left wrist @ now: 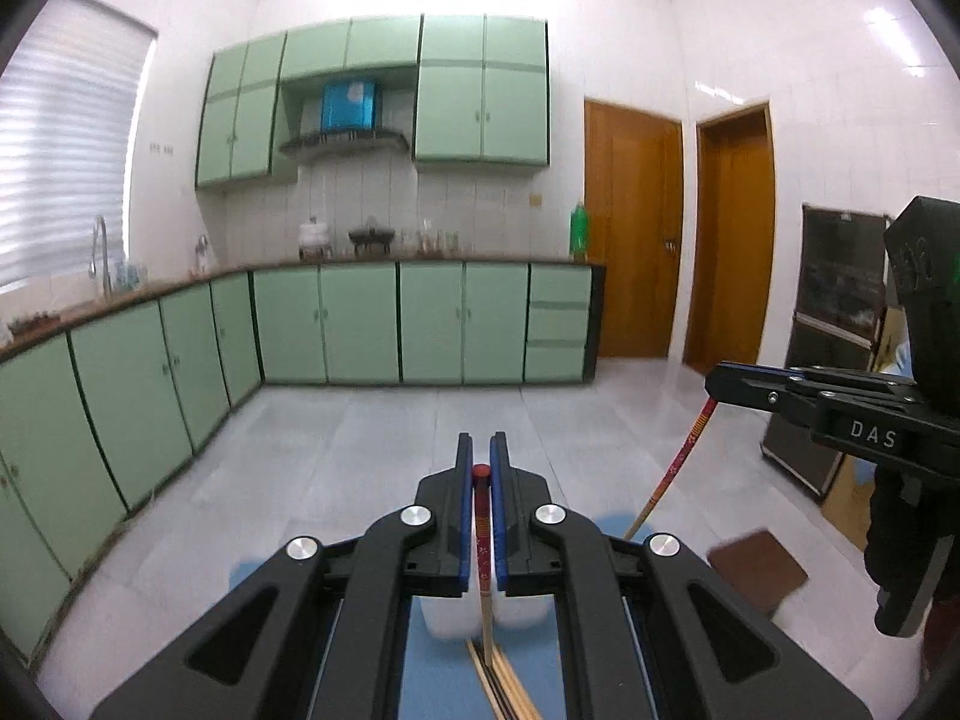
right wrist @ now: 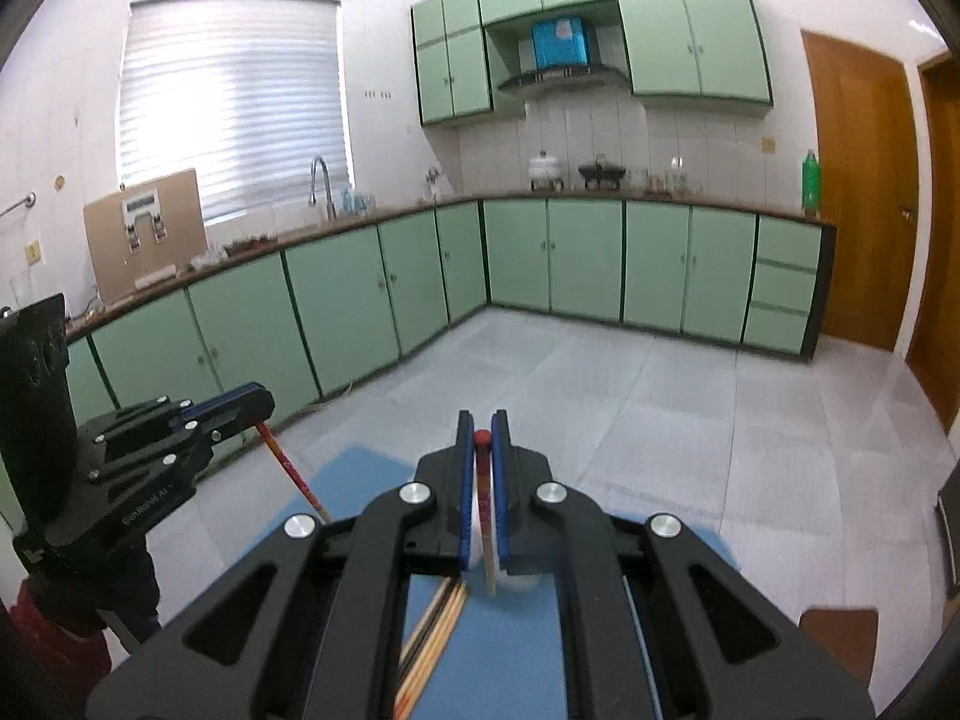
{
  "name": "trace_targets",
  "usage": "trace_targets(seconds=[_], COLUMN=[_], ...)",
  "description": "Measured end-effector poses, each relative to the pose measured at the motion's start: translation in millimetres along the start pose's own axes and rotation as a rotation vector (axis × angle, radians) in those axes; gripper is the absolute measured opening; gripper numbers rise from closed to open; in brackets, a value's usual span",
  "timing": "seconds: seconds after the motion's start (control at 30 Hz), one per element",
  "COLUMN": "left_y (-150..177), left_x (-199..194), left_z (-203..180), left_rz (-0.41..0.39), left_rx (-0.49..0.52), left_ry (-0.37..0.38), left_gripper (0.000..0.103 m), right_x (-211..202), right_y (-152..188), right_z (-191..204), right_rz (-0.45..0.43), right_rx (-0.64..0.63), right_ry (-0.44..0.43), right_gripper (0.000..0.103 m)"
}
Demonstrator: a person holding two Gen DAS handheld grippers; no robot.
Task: Organize utensils
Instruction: 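Lift both chopsticks and insert them upright into the white holder, then open both grippers and withdraw them back over the chopstick bundle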
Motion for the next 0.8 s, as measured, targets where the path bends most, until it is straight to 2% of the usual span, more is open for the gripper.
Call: trace_targets(seconds=[0.13, 0.27, 0.47, 0.67, 0.73, 0.77, 0.8], left_y=[-27.9, -35.5, -8.7, 21.2, 28.6, 30.1, 30.6], left_x=[15.4, 44.0, 92.1, 124.3, 125.7, 123.3, 121.3], left_z=[4.3, 5.1, 4.8, 2.9, 4.1, 4.6, 6.5], left_rz=[-0.062, -0.075, 0.011, 0.123, 0.148, 0.149, 0.147], left_rx=[0.009, 0.033, 0.019, 0.006, -0.001, -0.004, -0.006], left_ry=[-0.036, -0.07, -0.048, -0.009, -0.001, -0.001, -0.002], left_gripper=[0.005, 0.005, 0.005, 0.007, 0.018, 0.021, 0.026], right_x=[11.7, 40.0, 90.0, 118.2, 117.7, 115.2, 111.4], right_y=[-31.7, -39.1, -15.4, 18.1, 23.5, 24.1, 24.4], right_z=[-4.9, -14.0, -28.3, -26.9, -26.0, -26.5, -26.6], right_rz=[-0.051, -0.041, 0.048, 0.14, 0.14, 0.135, 0.126], right_rx=[0.0, 0.007, 0.045, 0.048, 0.051, 0.053, 0.055], right_ry=[0.003, 0.026, 0.057, 0.075, 0.079, 0.085, 0.087], right_gripper=[0.005, 0.005, 0.005, 0.007, 0.009, 0.01, 0.017])
Point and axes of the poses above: each gripper's, at about its wrist camera, not at the fingertips, and x roughly the way its jaws point, z to its left, y to its underside, the point moved 3 cm from there along x, roughly the way its jaws point, and after that the axes turned 9 degrees about x, right-handed, at the moved point
